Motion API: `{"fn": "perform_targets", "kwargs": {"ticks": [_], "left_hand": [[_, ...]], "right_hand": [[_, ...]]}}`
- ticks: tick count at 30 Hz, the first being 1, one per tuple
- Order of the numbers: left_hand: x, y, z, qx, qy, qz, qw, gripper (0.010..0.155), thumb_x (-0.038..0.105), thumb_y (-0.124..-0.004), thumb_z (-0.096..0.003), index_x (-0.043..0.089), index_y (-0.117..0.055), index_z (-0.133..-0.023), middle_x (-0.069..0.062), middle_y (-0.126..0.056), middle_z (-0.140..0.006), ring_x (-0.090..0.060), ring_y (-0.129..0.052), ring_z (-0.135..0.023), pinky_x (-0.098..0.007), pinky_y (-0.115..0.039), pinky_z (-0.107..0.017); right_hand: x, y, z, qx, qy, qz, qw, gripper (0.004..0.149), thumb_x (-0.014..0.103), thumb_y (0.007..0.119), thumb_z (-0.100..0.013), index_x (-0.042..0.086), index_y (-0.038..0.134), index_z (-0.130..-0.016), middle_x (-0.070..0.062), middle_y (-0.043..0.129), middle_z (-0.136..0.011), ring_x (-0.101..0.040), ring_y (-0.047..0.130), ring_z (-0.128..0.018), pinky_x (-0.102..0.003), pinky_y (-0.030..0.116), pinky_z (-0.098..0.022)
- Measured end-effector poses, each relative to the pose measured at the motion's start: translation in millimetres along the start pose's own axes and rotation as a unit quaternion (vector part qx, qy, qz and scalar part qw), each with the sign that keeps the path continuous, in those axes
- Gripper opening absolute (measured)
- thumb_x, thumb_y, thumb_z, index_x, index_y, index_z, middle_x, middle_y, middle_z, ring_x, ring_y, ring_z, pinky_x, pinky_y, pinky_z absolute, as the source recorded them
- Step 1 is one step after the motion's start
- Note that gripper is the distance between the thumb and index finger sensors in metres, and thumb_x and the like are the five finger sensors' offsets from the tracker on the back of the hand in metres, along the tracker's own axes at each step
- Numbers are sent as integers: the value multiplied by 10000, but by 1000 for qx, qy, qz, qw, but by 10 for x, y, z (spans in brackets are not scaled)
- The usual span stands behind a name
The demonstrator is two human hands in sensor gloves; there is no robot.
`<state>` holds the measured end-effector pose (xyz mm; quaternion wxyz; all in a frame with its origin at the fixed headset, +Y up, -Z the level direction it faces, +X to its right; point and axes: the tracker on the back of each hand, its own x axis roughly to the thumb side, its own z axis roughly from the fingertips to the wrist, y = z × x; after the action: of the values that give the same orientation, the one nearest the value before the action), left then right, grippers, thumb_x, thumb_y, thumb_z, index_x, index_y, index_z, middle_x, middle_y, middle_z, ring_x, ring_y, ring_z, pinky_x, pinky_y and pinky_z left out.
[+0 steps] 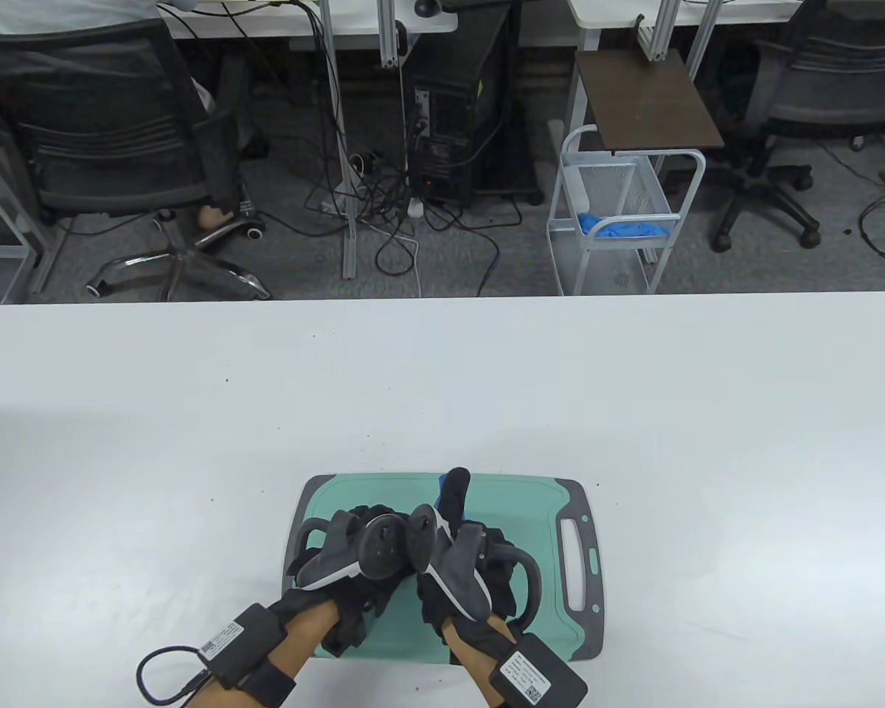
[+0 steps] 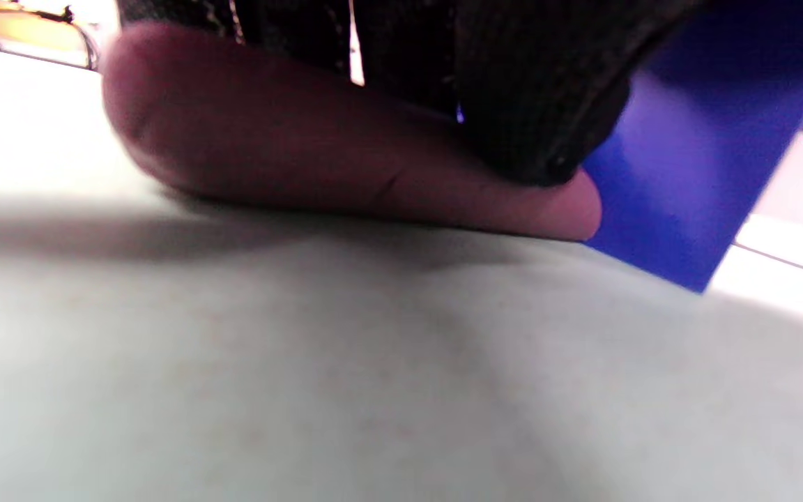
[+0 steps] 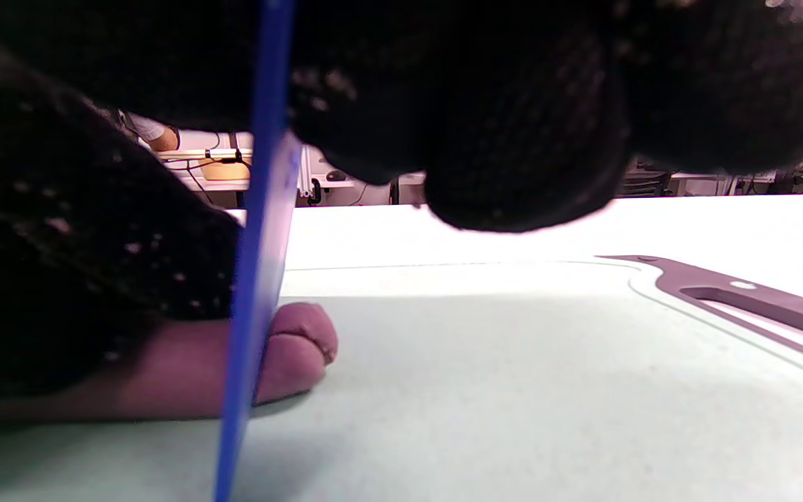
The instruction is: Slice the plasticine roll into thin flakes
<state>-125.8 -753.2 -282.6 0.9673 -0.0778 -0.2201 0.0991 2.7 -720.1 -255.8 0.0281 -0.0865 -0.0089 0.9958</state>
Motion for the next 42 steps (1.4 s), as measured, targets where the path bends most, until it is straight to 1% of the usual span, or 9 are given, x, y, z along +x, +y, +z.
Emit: {"fn": "perform_targets", "kwargs": {"ticks": [4, 9, 12, 16, 19, 23, 34, 42], "left_hand": [[6, 8, 0, 7, 2, -3, 1000, 484, 431, -932, -319, 478, -882, -797, 114, -951, -875, -289, -901, -907, -562, -700, -716], [-14, 16, 1, 11, 3, -2, 1000, 560, 446, -942, -307, 455, -816, -853, 118, -967, -862, -282, -918, -896, -559, -710, -710], [-25, 16, 4, 9, 6, -4, 1000, 559, 458, -939, -305, 428, -823, -851, 118, -969, -859, -275, -915, -897, -556, -712, -708], [-23, 21, 9, 10, 5, -17, 1000, 522, 477, -929, -305, 398, -865, -817, 117, -972, -853, -285, -914, -899, -562, -708, -708], [-26, 23, 7, 12, 5, -18, 1000, 507, 482, -929, -303, 385, -889, -799, 114, -981, -842, -286, -922, -892, -562, -709, -707], [-28, 21, 7, 12, 4, -18, 1000, 493, 486, -926, -306, 384, -898, -788, 115, -981, -839, -283, -921, -891, -561, -710, -707], [-27, 15, 12, 10, -1, -22, 1000, 478, 491, -916, -318, 389, -900, -785, 112, -978, -842, -284, -916, -896, -560, -704, -714], [-22, 11, 8, 9, -3, -25, 1000, 474, 493, -912, -321, 389, -901, -783, 112, -978, -842, -282, -915, -896, -559, -703, -715]], "right_hand": [[-25, -27, 69, 10, -4, 4, 1000, 834, 405, 808, -427, 200, 275, -1035, -24, 964, -375, -310, 1004, -286, -507, 851, -232], [-96, -110, 96, 21, 2, -17, 1000, 815, 411, 821, -422, 212, 323, -1036, -31, 977, -360, -318, 1010, -279, -512, 853, -228], [-145, -222, 127, 11, 8, -36, 999, 812, 408, 826, -421, 220, 330, -1037, -36, 979, -363, -324, 1010, -283, -517, 851, -231], [-204, -366, 154, -3, 16, -46, 999, 803, 413, 827, -423, 229, 343, -1037, -37, 984, -357, -325, 1014, -275, -519, 853, -227], [-224, -419, 173, -2, 18, -50, 999, 800, 414, 830, -423, 228, 351, -1036, -36, 987, -347, -322, 1017, -265, -519, 855, -221], [-200, -421, 192, 6, 13, -45, 999, 800, 418, 829, -423, 223, 355, -1037, -33, 988, -340, -318, 1019, -257, -516, 857, -216], [-54, -310, 216, 23, 1, -24, 999, 802, 414, 821, -428, 198, 345, -1036, -28, 984, -340, -312, 1019, -253, -516, 858, -212], [12, -260, 226, 20, -4, -5, 1000, 802, 414, 821, -429, 188, 346, -1035, -27, 984, -335, -308, 1020, -245, -516, 859, -211]]}}
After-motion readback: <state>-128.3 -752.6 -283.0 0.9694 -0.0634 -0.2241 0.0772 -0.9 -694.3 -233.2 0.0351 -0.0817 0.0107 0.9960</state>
